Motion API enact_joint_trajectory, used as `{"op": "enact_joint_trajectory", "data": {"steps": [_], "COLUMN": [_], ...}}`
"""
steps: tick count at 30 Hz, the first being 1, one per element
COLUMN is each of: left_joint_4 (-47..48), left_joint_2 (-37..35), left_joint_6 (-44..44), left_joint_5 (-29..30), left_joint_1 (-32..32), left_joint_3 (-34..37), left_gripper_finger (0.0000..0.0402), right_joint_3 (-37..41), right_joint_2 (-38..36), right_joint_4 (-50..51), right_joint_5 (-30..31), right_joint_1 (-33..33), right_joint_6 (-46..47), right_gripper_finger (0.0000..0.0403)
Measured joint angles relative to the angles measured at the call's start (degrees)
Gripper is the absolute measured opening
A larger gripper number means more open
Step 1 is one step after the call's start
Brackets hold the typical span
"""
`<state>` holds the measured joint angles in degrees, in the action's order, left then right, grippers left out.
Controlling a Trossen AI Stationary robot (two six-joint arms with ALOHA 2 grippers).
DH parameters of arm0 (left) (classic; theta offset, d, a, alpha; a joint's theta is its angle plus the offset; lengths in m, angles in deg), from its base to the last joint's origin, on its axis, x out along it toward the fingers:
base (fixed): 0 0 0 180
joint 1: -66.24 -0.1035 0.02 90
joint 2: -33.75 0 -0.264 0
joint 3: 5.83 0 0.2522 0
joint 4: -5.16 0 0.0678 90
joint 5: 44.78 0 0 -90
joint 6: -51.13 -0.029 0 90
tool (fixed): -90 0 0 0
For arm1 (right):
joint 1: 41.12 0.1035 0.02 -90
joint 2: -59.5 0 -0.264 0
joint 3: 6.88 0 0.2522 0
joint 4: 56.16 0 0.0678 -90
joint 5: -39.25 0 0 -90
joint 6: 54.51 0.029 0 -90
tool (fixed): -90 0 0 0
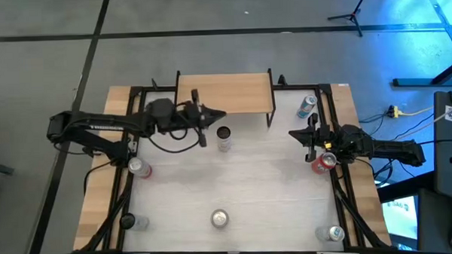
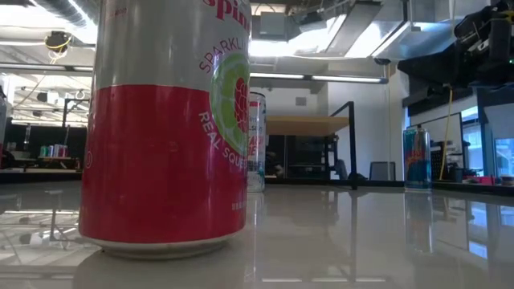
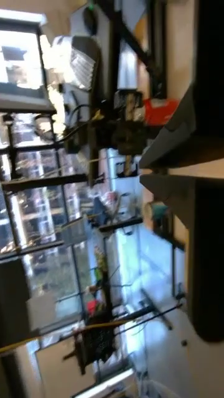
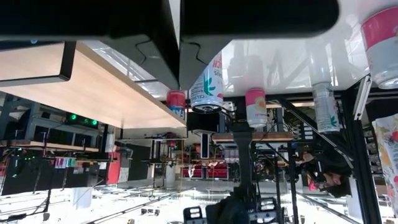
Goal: Place canned beverage on shelf
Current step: Put the top white-pink soda can on the shelf
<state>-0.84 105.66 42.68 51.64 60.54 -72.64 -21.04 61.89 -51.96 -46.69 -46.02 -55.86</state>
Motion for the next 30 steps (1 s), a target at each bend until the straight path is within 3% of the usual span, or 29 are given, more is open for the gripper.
{"op": "enact_joint_trajectory", "data": {"steps": [8,15,19,25,30], "left_joint_4": [13.35,27.29,30.71,29.84,32.06], "left_joint_2": [3.55,8.77,10.94,11.05,11.03], "left_joint_6": [3.38,3.82,5.57,6.49,7.43], "left_joint_5": [4.02,5.34,6.33,6.29,6.12], "left_joint_1": [-0.06,-0.44,-0.34,0.25,0.24], "left_joint_3": [-7.08,-17.20,-20.73,-21.22,-21.22], "left_gripper_finger": [0.0167,0.0280,0.0307,0.0311,0.0324], "right_joint_3": [0.00,0.00,0.00,0.00,0.00], "right_joint_2": [0.00,0.00,-0.02,-0.02,-0.02], "right_joint_4": [0.33,2.10,3.53,3.72,3.69], "right_joint_5": [5.62,6.05,5.15,1.64,-0.66], "right_joint_1": [0.00,0.00,0.01,0.00,0.00], "right_joint_6": [0.00,-0.42,-0.31,-0.20,1.20], "right_gripper_finger": [0.0003,0.0013,0.0061,0.0150,0.0191]}}
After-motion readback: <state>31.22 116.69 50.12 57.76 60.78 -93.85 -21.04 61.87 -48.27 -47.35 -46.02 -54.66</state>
